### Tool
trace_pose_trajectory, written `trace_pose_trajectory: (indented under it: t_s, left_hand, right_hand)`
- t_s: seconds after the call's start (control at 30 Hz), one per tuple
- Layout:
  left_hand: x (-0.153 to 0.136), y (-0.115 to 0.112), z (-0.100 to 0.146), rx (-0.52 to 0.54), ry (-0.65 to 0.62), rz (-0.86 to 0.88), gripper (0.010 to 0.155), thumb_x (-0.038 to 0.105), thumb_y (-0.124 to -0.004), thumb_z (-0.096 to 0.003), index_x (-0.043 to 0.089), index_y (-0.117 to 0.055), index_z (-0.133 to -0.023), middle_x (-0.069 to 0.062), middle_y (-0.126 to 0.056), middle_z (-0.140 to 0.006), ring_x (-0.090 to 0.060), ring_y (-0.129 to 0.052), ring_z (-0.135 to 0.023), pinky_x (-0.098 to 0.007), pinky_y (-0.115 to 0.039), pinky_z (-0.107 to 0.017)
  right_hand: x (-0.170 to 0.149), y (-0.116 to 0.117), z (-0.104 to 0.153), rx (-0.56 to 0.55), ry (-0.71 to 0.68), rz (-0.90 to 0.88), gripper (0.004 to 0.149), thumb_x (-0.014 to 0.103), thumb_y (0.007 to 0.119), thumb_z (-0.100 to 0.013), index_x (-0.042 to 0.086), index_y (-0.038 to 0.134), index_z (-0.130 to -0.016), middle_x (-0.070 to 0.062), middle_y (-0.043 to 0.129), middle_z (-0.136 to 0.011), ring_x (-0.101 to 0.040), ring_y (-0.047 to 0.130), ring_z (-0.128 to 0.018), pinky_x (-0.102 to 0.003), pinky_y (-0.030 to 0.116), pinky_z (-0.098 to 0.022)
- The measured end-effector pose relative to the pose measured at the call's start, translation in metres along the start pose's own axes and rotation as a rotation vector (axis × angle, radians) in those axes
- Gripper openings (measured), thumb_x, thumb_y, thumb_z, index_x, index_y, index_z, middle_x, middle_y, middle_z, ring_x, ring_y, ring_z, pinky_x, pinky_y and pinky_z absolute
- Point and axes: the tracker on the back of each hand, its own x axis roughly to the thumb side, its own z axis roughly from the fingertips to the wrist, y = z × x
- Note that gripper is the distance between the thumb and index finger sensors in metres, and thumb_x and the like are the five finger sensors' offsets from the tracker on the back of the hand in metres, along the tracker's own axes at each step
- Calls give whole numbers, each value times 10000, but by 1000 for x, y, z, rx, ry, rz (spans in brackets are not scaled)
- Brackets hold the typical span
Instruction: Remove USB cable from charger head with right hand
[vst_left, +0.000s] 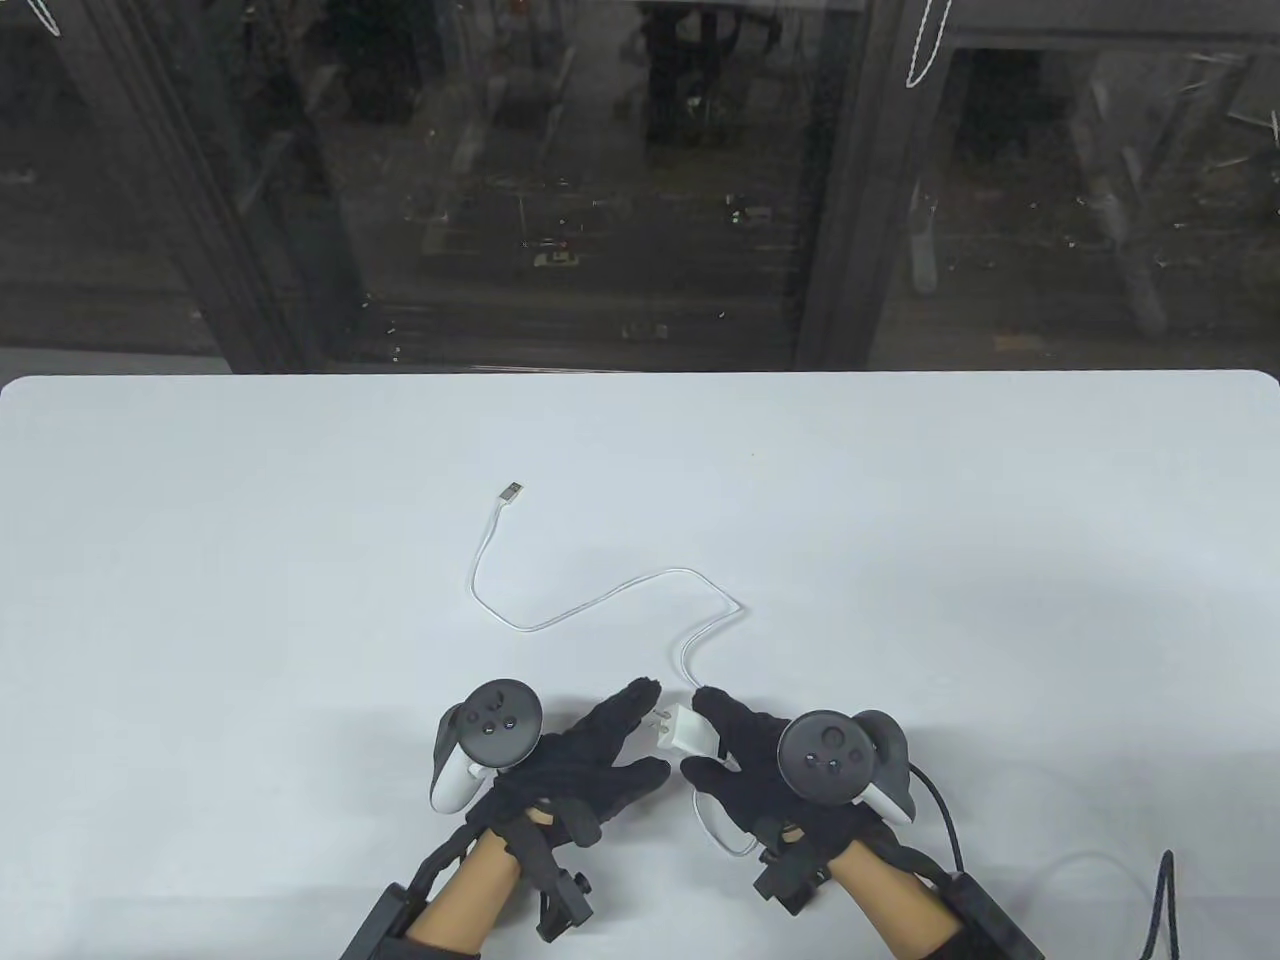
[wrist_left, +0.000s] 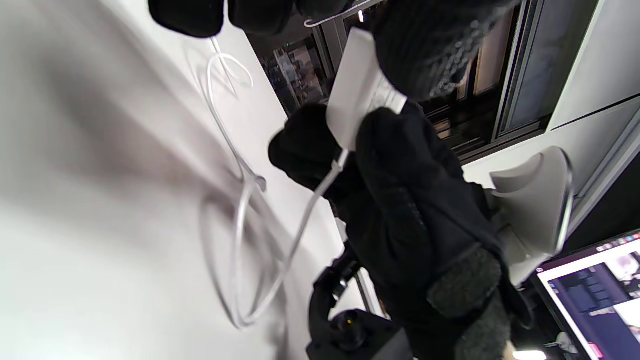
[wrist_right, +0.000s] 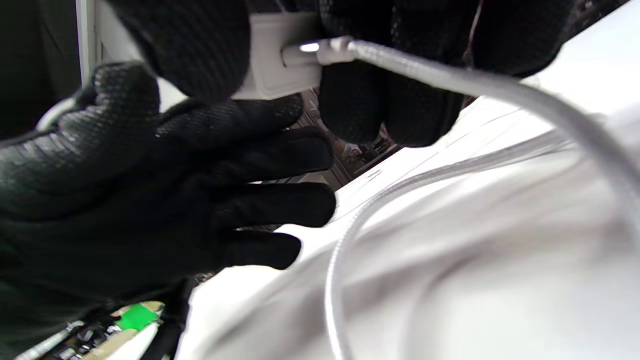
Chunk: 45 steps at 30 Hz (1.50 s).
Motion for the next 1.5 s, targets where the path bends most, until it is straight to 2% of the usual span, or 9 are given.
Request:
trace_pose_trajectory:
  t_s: [0.13, 0.37, 0.53, 1.07, 1.13, 1.2, 1.27, 1.37, 1.5]
  left_hand:
    - [-2, -10, -5, 15, -54, 135, 755, 417, -773, -514, 132, -410, -1112, -211, -499, -1141, -523, -596, -999, -796, -368, -627]
    - [-8, -5, -3, 201, -125, 376, 714, 436, -810, -485, 189, -504, -1082, -148, -559, -1129, -475, -651, -997, -767, -462, -642]
    - [-15, -6, -1, 234, -134, 622, 715, 442, -812, -484, 182, -504, -1075, -120, -630, -1101, -438, -689, -991, -745, -509, -649]
    - [-8, -4, 0, 330, -159, 684, 715, 399, -856, -439, 168, -551, -1043, -114, -682, -1067, -403, -767, -952, -694, -578, -657]
    - [-14, 0, 3, 380, -212, 796, 720, 472, -797, -474, 211, -483, -1067, -57, -647, -1091, -338, -781, -971, -659, -612, -669]
    - [-14, 21, 11, 569, -278, 1102, 719, 389, -841, -448, 185, -511, -1053, -105, -640, -1080, -399, -739, -961, -700, -536, -671]
    - [-21, 48, 26, 692, -260, 1035, 719, 393, -838, -449, 188, -513, -1057, -105, -645, -1076, -392, -745, -954, -699, -533, -673]
    - [-29, 81, 42, 778, -143, 583, 719, 413, -810, -485, 197, -476, -1083, -112, -613, -1093, -393, -723, -964, -697, -534, -671]
    - [-23, 91, 51, 1000, 40, 164, 725, 358, -839, -454, 175, -524, -1081, -175, -563, -1054, -441, -655, -895, -702, -531, -647]
  right_hand:
    - [2, 4, 0, 36, -19, -71, 731, 434, 825, -394, 50, 583, -967, -153, 850, -820, -412, 910, -722, -605, 666, -596]
    - [-5, 3, 0, 26, 14, -213, 748, 415, 793, -437, 44, 482, -1007, -180, 785, -887, -448, 854, -760, -650, 629, -589]
    - [-5, 3, 1, -12, -1, -163, 494, 326, 747, -466, 88, 709, -897, -102, 931, -726, -376, 960, -632, -629, 672, -565]
    - [2, -4, -2, -165, -32, -105, 404, 297, 784, -425, 102, 846, -774, -28, 1004, -555, -301, 1029, -481, -606, 723, -535]
    - [-1, -4, -1, -166, -3, -59, 399, 267, 791, -418, 73, 851, -762, -57, 1005, -541, -328, 1025, -467, -612, 719, -530]
    - [-14, -8, 3, -172, 9, 82, 400, 286, 784, -422, 86, 849, -762, -34, 1008, -542, -302, 1036, -462, -594, 741, -520]
    - [-25, -14, 4, -188, 47, 115, 400, 295, 784, -430, 91, 841, -769, -31, 1007, -552, -301, 1037, -469, -590, 743, -518]
    - [-32, -19, 3, -219, 105, -13, 401, 294, 785, -435, 87, 834, -776, -42, 1002, -562, -313, 1029, -484, -594, 734, -519]
    - [-30, -17, 4, -210, 99, 14, 402, 297, 785, -438, 89, 830, -778, -45, 998, -570, -316, 1026, -490, -595, 732, -522]
